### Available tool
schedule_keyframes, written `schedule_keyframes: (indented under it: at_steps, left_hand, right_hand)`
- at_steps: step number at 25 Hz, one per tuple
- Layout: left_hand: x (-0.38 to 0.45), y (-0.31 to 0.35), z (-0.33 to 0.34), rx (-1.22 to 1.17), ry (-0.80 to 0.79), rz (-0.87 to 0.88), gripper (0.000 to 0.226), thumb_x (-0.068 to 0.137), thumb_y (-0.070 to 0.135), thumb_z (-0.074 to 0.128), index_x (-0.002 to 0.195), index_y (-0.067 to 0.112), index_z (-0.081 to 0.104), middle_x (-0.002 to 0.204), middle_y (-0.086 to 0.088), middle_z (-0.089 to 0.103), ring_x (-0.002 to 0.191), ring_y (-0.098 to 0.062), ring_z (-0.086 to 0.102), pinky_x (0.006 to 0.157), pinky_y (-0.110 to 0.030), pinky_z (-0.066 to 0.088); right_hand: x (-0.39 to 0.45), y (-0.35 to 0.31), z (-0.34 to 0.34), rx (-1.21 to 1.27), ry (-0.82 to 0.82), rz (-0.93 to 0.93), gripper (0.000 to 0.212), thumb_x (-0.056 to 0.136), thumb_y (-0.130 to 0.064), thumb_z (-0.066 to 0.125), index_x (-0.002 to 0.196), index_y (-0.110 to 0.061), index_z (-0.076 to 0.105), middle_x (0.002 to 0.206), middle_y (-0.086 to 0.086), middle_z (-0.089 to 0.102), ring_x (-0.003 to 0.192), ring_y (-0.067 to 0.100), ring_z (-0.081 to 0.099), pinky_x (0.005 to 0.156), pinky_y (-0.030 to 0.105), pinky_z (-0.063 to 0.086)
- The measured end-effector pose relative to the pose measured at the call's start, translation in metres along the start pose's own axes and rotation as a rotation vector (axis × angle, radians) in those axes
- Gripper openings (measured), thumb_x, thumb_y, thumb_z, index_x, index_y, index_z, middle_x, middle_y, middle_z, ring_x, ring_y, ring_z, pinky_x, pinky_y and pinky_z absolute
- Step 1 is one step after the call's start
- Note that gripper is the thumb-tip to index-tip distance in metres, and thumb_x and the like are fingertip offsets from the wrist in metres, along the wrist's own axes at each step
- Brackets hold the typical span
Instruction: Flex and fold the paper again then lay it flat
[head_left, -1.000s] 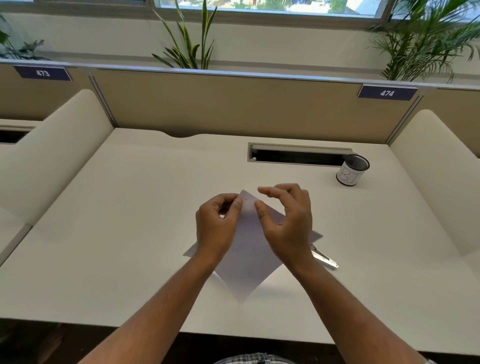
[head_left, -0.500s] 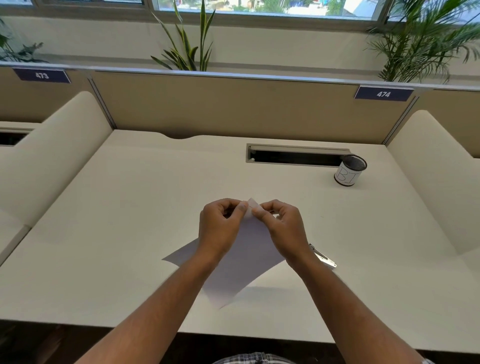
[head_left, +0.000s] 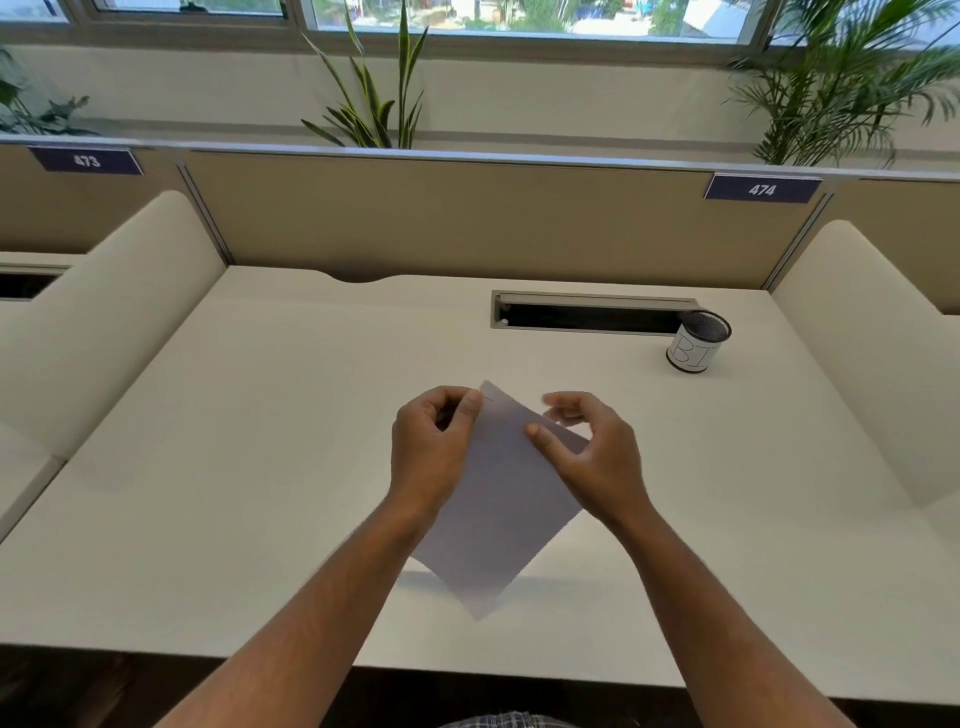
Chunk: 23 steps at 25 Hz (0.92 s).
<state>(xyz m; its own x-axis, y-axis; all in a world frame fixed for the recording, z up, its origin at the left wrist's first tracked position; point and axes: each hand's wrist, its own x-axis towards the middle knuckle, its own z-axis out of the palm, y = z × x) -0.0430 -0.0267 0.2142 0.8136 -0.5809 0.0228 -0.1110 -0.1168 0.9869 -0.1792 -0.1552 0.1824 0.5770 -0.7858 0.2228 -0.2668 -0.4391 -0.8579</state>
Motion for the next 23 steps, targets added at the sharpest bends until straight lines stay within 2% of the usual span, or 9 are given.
schedule_keyframes:
  at_steps: [2,4,6,9,12,14,18,20,23]
  left_hand:
    - [0.000,0.000,-0.005,-0.030,-0.004,0.011,0.017,0.098,0.035,0.062,0.092,0.023,0.073,0.088,0.009,0.074,0.082,-0.005,0.067,0.073,-0.023,0.054]
    - [0.000,0.001,-0.008,-0.053,-0.006,0.017,0.016,0.099,0.034,0.061,0.094,0.023,0.072,0.088,0.010,0.073,0.080,-0.002,0.066,0.071,-0.020,0.052]
    - [0.002,0.001,-0.008,-0.109,0.006,0.002,0.018,0.099,0.034,0.060,0.096,0.021,0.071,0.087,0.010,0.072,0.077,0.001,0.065,0.068,-0.017,0.051]
    - [0.005,0.001,-0.009,-0.184,0.064,-0.007,0.021,0.101,0.034,0.057,0.099,0.018,0.069,0.090,0.007,0.070,0.076,0.000,0.063,0.066,-0.016,0.052]
    - [0.008,-0.007,-0.012,-0.254,0.110,0.044,0.021,0.100,0.033,0.056,0.104,0.014,0.065,0.095,0.003,0.069,0.081,-0.005,0.063,0.068,-0.018,0.054]
    - [0.009,-0.018,-0.014,-0.217,0.051,0.099,0.020,0.098,0.031,0.058,0.109,0.015,0.061,0.100,0.002,0.070,0.087,-0.008,0.068,0.072,-0.020,0.057]
    - [0.012,-0.046,-0.010,0.088,0.029,0.169,0.019,0.100,0.011,0.058,0.114,0.023,0.055,0.102,0.011,0.067,0.092,-0.003,0.065,0.073,-0.019,0.052]
    - [0.017,-0.051,-0.008,0.090,0.066,0.194,0.019,0.101,0.006,0.054,0.112,0.020,0.056,0.099,0.007,0.068,0.088,-0.007,0.064,0.070,-0.022,0.053]
    - [0.018,-0.060,-0.004,0.096,0.078,0.218,0.012,0.101,0.005,0.052,0.108,0.014,0.053,0.093,0.004,0.065,0.081,-0.004,0.061,0.064,-0.015,0.048]
  right_hand:
    - [-0.001,0.010,-0.009,0.135,0.062,0.086,0.066,0.072,-0.048,0.082,0.130,-0.027,0.056,0.113,-0.011,0.069,0.104,0.005,0.067,0.085,0.024,0.053]
    - [0.002,0.021,-0.015,0.340,0.081,0.200,0.082,0.068,-0.048,0.085,0.138,-0.026,0.047,0.126,-0.007,0.066,0.112,0.009,0.067,0.090,0.027,0.053]
    - [0.005,0.035,-0.020,0.514,0.080,0.273,0.083,0.069,-0.042,0.086,0.140,-0.024,0.046,0.130,-0.002,0.067,0.114,0.015,0.070,0.094,0.036,0.056]
    - [0.002,0.048,-0.021,0.775,0.023,0.366,0.064,0.077,-0.021,0.083,0.134,-0.015,0.055,0.122,0.008,0.074,0.109,0.025,0.073,0.089,0.045,0.060]
    - [-0.008,0.049,-0.008,0.669,-0.018,0.295,0.026,0.082,-0.008,0.079,0.107,-0.006,0.073,0.103,0.008,0.080,0.092,0.025,0.074,0.080,0.042,0.059]
    - [-0.010,0.045,0.001,0.613,0.029,0.275,0.011,0.087,-0.005,0.075,0.097,-0.008,0.075,0.092,0.003,0.080,0.082,0.018,0.073,0.075,0.035,0.057]
    - [-0.006,0.039,0.011,0.483,0.157,0.226,0.008,0.091,-0.009,0.074,0.090,-0.017,0.074,0.081,-0.005,0.077,0.074,0.011,0.069,0.067,0.029,0.058]
    - [-0.004,0.038,0.014,0.403,0.216,0.171,0.011,0.093,-0.011,0.072,0.092,-0.021,0.072,0.083,-0.005,0.075,0.075,0.009,0.067,0.067,0.026,0.057]
    - [-0.004,0.044,0.023,0.298,0.232,0.144,0.006,0.095,-0.011,0.069,0.097,-0.017,0.068,0.086,-0.004,0.072,0.073,0.004,0.062,0.065,0.022,0.052]
